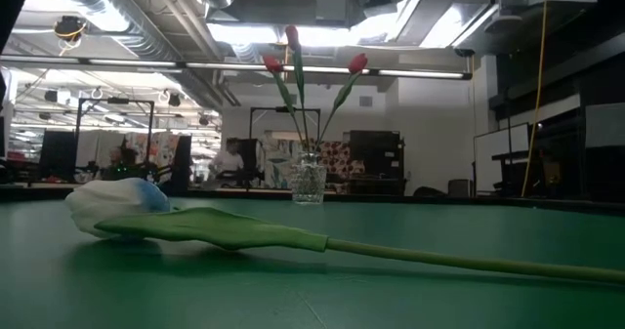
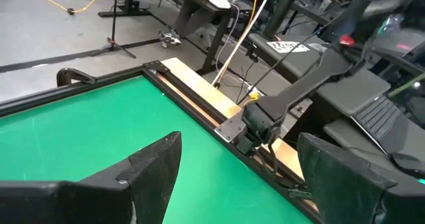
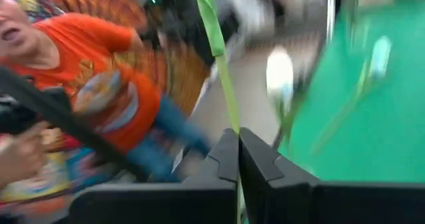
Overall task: Sort flowers into vase by color
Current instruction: Put the top white flower into the bottom right transparent vase
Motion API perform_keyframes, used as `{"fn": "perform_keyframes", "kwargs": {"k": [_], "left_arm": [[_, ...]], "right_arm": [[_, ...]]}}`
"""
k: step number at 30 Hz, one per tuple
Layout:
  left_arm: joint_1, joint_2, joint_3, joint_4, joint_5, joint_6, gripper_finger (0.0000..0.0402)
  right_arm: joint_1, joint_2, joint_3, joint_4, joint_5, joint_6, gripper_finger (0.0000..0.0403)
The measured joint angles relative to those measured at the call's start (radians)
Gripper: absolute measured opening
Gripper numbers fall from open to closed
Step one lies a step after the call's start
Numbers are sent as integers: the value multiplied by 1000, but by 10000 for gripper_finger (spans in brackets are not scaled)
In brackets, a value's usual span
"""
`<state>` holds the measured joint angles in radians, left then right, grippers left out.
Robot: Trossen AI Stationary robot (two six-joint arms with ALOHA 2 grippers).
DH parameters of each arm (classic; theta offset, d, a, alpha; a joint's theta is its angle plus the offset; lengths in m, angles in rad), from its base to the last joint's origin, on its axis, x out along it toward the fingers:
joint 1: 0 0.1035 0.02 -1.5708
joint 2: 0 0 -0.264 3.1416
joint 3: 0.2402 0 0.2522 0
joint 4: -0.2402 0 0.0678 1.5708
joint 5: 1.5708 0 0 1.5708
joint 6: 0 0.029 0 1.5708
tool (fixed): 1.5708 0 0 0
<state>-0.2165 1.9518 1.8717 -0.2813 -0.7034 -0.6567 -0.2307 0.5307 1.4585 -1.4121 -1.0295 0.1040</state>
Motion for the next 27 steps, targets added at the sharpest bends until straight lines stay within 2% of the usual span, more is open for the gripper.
{"fn": "perform_keyframes", "kwargs": {"k": [2, 5, 7, 9, 11, 13, 15, 17, 20, 22, 24, 25, 27], "left_arm": [[0, 0, 0, 0, 0, 0, 294], [-4, 0, 0, -5, 1, 0, 294], [-8, 0, 0, -20, 0, 0, 294], [-12, 0, 0, -45, 1, -1, 294], [-13, 0, -1, -58, 2, -1, 294], [-20, 0, -1, -71, 1, -10, 294], [-20, 0, -1, -84, 0, -23, 294], [-25, 0, -1, -88, 0, -23, 294], [-30, 0, -1, -101, -8, -26, 294], [-33, 0, -1, -111, -12, -26, 294], [-33, 0, -1, -110, -15, -25, 294], [-30, 0, -1, -107, -18, -25, 294], [-25, 0, -1, -97, -27, -25, 294]], "right_arm": [[-44, -67, -49, 211, -4, 16, 0], [-104, -205, -138, 330, 129, -10, 0], [-192, -346, -244, 390, 167, 15, 0], [-300, -501, -371, 485, 138, 103, 0], [-378, -525, -459, 575, 44, 183, 0], [-438, -496, -466, 464, -66, 192, 0], [-525, -459, -464, 533, -167, 142, 0], [-627, -461, -481, 529, -245, 118, 0], [-764, -521, -479, 513, -228, 99, 0], [-834, -525, -433, 388, -237, 39, 0], [-917, -524, -386, 204, -282, -107, 0], [-974, -525, -372, 163, -360, -156, 0], [-995, -525, -341, 73, -501, -250, 0]]}}
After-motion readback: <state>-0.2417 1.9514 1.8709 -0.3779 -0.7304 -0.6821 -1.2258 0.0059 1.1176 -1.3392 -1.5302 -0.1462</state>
